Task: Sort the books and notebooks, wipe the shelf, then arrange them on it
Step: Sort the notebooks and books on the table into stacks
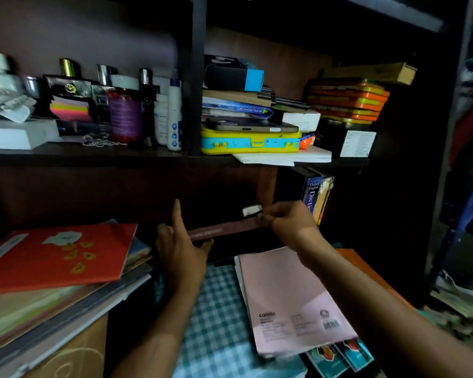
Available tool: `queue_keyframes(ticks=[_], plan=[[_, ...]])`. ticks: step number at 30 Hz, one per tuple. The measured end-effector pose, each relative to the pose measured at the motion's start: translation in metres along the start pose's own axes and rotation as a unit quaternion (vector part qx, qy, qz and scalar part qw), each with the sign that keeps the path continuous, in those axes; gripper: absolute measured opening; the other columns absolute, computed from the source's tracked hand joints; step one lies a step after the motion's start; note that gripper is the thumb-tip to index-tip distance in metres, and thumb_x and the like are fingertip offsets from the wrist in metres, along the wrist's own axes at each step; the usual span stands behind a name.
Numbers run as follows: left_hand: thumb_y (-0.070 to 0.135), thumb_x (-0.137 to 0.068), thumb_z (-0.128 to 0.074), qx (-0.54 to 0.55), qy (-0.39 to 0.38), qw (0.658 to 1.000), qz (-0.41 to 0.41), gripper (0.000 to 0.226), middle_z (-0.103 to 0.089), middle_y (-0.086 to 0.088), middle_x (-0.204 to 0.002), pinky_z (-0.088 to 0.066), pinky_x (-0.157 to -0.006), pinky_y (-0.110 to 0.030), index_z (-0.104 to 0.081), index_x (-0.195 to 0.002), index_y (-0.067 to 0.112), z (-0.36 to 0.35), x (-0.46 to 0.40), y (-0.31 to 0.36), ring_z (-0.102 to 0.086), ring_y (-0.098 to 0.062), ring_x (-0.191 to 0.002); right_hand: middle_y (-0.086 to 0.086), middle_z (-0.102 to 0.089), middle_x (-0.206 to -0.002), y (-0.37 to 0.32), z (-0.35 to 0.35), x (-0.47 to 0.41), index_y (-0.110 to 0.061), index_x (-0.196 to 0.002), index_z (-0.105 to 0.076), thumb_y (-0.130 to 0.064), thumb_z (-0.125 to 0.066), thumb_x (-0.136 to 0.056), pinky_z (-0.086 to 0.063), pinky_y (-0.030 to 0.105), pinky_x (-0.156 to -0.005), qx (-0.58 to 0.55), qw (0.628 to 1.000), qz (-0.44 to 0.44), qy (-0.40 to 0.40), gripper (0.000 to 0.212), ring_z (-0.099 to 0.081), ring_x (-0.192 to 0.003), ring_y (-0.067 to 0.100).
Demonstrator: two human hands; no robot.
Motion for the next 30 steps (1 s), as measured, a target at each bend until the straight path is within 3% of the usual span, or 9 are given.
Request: queue_keyframes(ticks=[2, 5, 7, 10, 13, 17, 23, 27, 30], plan=[[0.024, -0.063, -0.096, -0.030, -0.035, 0.999, -0.014, 0.098, -0.047, -0.013, -0.115, -0.050, -0.093, -0.047, -0.046, -0.148, 0.026, 0.005, 0.004, -0.002, -0.054, -0.040, -0.107, 0.008, -0.071, -0.107, 0.008, 0.005, 0.023, -0.018, -0.103, -0.077, -0.024, -0.080, -0.087, -0.044, 0.004, -0.061, 0.015, 1.000, 0.005, 0.006, 0.017, -0.067, -0.085, 0.010], [0.028, -0.071, -0.091, -0.067, -0.081, 0.992, -0.062, 0.064, -0.044, -0.008, -0.110, -0.050, -0.085, -0.040, -0.064, -0.128, 0.025, 0.018, 0.012, 0.004, -0.053, -0.035, -0.105, 0.003, -0.067, -0.117, 0.014, 0.010, 0.055, -0.022, -0.113, -0.075, -0.028, -0.078, -0.087, -0.053, 0.022, -0.087, 0.046, 0.999, 0.014, 0.005, 0.027, -0.067, -0.097, 0.009], [0.030, -0.073, -0.090, -0.128, -0.094, 0.980, -0.116, 0.059, -0.043, -0.009, -0.121, -0.051, -0.084, -0.040, -0.064, -0.126, 0.023, 0.032, 0.018, 0.009, -0.048, -0.034, -0.113, 0.001, -0.067, -0.118, 0.010, 0.014, 0.078, -0.021, -0.120, -0.073, -0.031, -0.076, -0.088, -0.054, 0.026, -0.091, 0.061, 0.998, 0.030, -0.011, 0.034, -0.067, -0.098, 0.009], [0.025, -0.079, -0.086, -0.130, -0.174, 0.962, -0.164, 0.062, -0.036, -0.012, -0.155, -0.042, -0.112, -0.045, -0.057, -0.133, 0.016, 0.046, 0.025, 0.003, -0.035, -0.034, -0.145, 0.003, -0.067, -0.117, 0.000, 0.014, 0.108, -0.020, -0.124, -0.072, -0.031, -0.075, -0.087, -0.053, 0.026, -0.087, 0.043, 0.998, 0.042, -0.016, 0.038, -0.066, -0.097, 0.010], [0.017, -0.087, -0.075, -0.124, -0.267, 0.940, -0.172, 0.064, -0.051, -0.006, -0.148, -0.043, -0.107, -0.035, -0.041, -0.140, 0.026, 0.061, 0.038, 0.009, -0.050, -0.027, -0.137, 0.002, -0.064, -0.114, -0.014, 0.014, 0.141, -0.025, -0.124, -0.069, -0.026, -0.074, -0.088, -0.049, 0.025, -0.086, 0.013, 0.999, 0.048, -0.021, 0.036, -0.064, -0.101, 0.014], [0.010, -0.078, -0.076, -0.226, -0.238, 0.913, -0.243, 0.090, -0.053, -0.002, -0.141, -0.047, -0.104, -0.043, -0.034, -0.155, 0.030, 0.081, 0.052, 0.020, -0.051, -0.027, -0.126, -0.004, -0.054, -0.117, -0.017, 0.016, 0.176, -0.029, -0.128, -0.061, -0.027, -0.073, -0.088, -0.050, 0.034, -0.097, 0.024, 0.994, 0.094, -0.052, 0.041, -0.058, -0.109, 0.014], [0.002, -0.059, -0.080, -0.289, -0.148, 0.871, -0.369, 0.086, -0.058, -0.011, -0.119, -0.045, -0.108, -0.058, -0.056, -0.141, 0.013, 0.082, 0.103, 0.049, -0.054, -0.036, -0.126, -0.001, -0.032, -0.137, 0.017, 0.030, 0.199, -0.027, -0.145, -0.037, -0.035, -0.070, -0.090, -0.048, 0.032, -0.088, 0.138, 0.980, 0.082, -0.120, 0.065, -0.059, -0.101, 0.019], [0.030, -0.062, -0.091, -0.260, -0.202, 0.873, -0.359, 0.087, -0.045, -0.003, -0.124, -0.053, -0.093, -0.041, -0.052, -0.140, 0.022, 0.083, 0.121, 0.056, -0.063, -0.033, -0.103, 0.001, -0.032, -0.140, 0.029, 0.039, 0.195, -0.023, -0.146, -0.035, -0.033, -0.070, -0.090, -0.048, 0.033, -0.094, 0.161, 0.975, 0.097, -0.121, 0.067, -0.057, -0.110, 0.020], [0.064, -0.077, -0.074, -0.255, -0.283, 0.889, -0.256, 0.095, -0.029, -0.005, -0.158, -0.032, -0.118, -0.043, -0.029, -0.157, 0.037, 0.087, 0.115, 0.047, -0.034, -0.034, -0.145, 0.000, -0.037, -0.136, 0.032, 0.037, 0.194, -0.023, -0.141, -0.039, -0.033, -0.072, -0.088, -0.048, 0.036, -0.102, 0.165, 0.972, 0.099, -0.136, 0.063, -0.054, -0.119, 0.020]])
Point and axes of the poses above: each hand's wrist, its own x-axis away from the middle knuckle, its own z-axis out of the back of the hand, y = z × x, the point moved 6 cm from there along -x, towards the middle knuckle
